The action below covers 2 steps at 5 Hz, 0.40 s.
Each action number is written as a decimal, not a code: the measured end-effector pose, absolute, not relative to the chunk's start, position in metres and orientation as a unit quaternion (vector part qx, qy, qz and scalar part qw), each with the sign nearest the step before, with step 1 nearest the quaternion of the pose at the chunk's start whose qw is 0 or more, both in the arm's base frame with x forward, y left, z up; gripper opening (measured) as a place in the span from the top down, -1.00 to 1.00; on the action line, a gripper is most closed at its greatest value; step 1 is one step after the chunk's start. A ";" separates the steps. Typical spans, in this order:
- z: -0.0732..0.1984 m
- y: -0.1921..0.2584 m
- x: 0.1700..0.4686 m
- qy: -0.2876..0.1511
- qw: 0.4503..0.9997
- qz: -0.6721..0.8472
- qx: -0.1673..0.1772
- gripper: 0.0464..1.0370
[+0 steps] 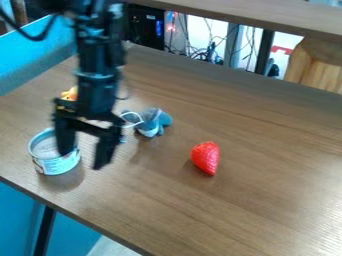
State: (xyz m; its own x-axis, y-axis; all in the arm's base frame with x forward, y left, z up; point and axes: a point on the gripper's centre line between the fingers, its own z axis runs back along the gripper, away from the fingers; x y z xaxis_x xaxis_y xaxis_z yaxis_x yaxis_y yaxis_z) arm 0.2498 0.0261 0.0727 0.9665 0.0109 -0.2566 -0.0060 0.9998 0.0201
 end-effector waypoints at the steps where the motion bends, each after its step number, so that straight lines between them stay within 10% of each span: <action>1: 0.090 -0.006 0.258 0.097 0.995 -0.020 0.021 -0.93; 2: 0.093 -0.021 0.265 0.080 0.996 -0.020 0.027 -0.93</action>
